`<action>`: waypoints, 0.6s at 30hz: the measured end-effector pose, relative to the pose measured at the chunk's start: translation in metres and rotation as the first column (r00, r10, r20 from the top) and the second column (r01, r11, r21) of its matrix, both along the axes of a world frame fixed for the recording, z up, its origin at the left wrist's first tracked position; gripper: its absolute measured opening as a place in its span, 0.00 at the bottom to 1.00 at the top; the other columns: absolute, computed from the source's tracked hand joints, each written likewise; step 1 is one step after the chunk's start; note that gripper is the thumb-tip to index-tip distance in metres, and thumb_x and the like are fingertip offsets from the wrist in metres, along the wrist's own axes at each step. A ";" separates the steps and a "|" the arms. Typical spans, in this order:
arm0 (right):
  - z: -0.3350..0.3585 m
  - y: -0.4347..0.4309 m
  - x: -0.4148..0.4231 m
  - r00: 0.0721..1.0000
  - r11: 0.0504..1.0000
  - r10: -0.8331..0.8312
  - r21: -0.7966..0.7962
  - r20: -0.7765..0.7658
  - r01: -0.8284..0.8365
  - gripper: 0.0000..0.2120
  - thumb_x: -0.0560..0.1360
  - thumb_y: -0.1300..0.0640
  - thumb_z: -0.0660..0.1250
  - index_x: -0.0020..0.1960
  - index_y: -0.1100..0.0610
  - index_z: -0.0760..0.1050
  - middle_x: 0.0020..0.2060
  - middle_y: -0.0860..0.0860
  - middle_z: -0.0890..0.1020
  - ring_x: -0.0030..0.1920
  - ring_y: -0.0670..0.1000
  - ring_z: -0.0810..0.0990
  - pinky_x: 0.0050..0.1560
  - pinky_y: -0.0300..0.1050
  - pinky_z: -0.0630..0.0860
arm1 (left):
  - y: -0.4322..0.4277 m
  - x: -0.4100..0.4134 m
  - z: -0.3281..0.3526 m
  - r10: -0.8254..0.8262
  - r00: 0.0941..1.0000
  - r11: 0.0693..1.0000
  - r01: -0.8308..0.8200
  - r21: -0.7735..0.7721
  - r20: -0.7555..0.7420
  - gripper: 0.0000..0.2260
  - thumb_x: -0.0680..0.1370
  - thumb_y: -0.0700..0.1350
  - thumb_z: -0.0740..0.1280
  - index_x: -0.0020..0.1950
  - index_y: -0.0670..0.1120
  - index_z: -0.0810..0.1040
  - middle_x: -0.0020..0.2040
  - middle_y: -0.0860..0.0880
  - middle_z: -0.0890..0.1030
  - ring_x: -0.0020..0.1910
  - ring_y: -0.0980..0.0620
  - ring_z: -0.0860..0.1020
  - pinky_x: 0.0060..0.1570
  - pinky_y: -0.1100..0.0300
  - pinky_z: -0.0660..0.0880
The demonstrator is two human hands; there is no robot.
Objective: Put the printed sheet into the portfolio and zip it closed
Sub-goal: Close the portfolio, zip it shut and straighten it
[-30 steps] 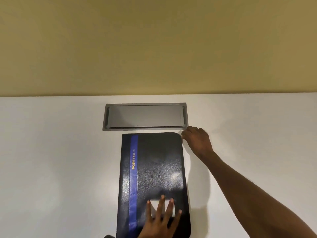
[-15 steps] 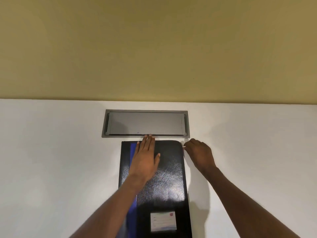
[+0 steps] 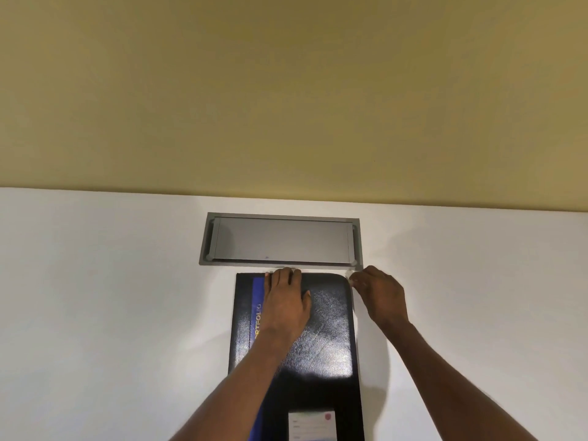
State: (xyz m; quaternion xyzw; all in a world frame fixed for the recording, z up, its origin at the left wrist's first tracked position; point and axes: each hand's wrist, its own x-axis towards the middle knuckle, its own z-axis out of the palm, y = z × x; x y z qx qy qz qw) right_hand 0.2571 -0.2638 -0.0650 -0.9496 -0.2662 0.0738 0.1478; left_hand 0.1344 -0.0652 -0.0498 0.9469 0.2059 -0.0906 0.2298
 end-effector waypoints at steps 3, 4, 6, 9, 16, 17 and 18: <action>0.002 0.010 0.017 0.994 0.999 0.038 0.035 -0.100 -0.035 0.05 0.79 0.50 0.70 0.50 0.46 0.84 0.47 0.45 0.83 0.44 0.52 0.83 0.40 0.44 0.74 | -0.002 0.002 -0.001 0.023 1.000 1.000 -0.023 -0.009 0.016 0.23 0.84 0.51 0.61 0.78 0.44 0.69 0.73 0.43 0.72 0.76 0.43 0.67 0.82 0.45 0.53; 0.003 0.015 0.024 0.991 0.997 0.072 0.028 -0.111 -0.069 0.05 0.78 0.50 0.70 0.51 0.46 0.85 0.48 0.45 0.84 0.44 0.53 0.83 0.41 0.44 0.74 | -0.002 0.003 -0.002 0.025 1.000 1.000 -0.025 -0.008 0.017 0.23 0.84 0.51 0.61 0.77 0.44 0.69 0.73 0.43 0.72 0.76 0.43 0.67 0.82 0.45 0.52; 0.004 0.026 0.036 0.981 0.988 0.151 0.024 -0.120 -0.149 0.05 0.77 0.51 0.72 0.50 0.46 0.86 0.48 0.46 0.84 0.45 0.53 0.83 0.43 0.43 0.73 | -0.004 0.004 -0.004 0.031 0.999 1.000 -0.031 -0.001 0.014 0.22 0.84 0.50 0.61 0.77 0.44 0.70 0.73 0.43 0.73 0.76 0.43 0.68 0.82 0.45 0.53; 0.010 0.048 0.051 0.945 0.943 0.317 -0.082 -0.085 -0.324 0.03 0.75 0.53 0.74 0.47 0.48 0.87 0.45 0.49 0.82 0.45 0.56 0.82 0.43 0.45 0.71 | -0.007 0.005 -0.005 0.037 0.999 0.999 -0.037 0.029 0.026 0.21 0.82 0.50 0.65 0.73 0.44 0.74 0.69 0.43 0.76 0.72 0.43 0.72 0.80 0.43 0.57; 0.021 0.093 0.062 0.851 0.822 0.521 -0.231 -0.061 -0.520 0.06 0.66 0.56 0.81 0.40 0.47 0.86 0.45 0.53 0.81 0.44 0.57 0.82 0.43 0.47 0.75 | -0.008 0.006 -0.013 0.063 0.992 0.995 -0.070 0.068 0.106 0.19 0.78 0.47 0.68 0.68 0.43 0.79 0.66 0.43 0.79 0.67 0.43 0.76 0.74 0.42 0.69; 0.022 0.100 0.061 0.840 0.808 0.539 -0.238 -0.066 -0.538 0.08 0.64 0.57 0.82 0.40 0.47 0.86 0.44 0.53 0.82 0.43 0.56 0.82 0.42 0.46 0.74 | -0.009 0.006 -0.012 0.051 0.993 0.996 -0.059 0.070 0.106 0.19 0.78 0.47 0.68 0.67 0.44 0.79 0.65 0.44 0.79 0.67 0.44 0.77 0.74 0.43 0.70; 0.023 0.108 0.059 0.828 0.793 0.556 -0.249 -0.076 -0.556 0.10 0.62 0.58 0.83 0.41 0.48 0.86 0.44 0.53 0.82 0.43 0.56 0.82 0.41 0.45 0.74 | -0.010 0.007 -0.010 0.036 0.994 0.996 -0.044 0.076 0.107 0.18 0.78 0.47 0.68 0.67 0.44 0.79 0.64 0.44 0.80 0.66 0.44 0.77 0.74 0.43 0.70</action>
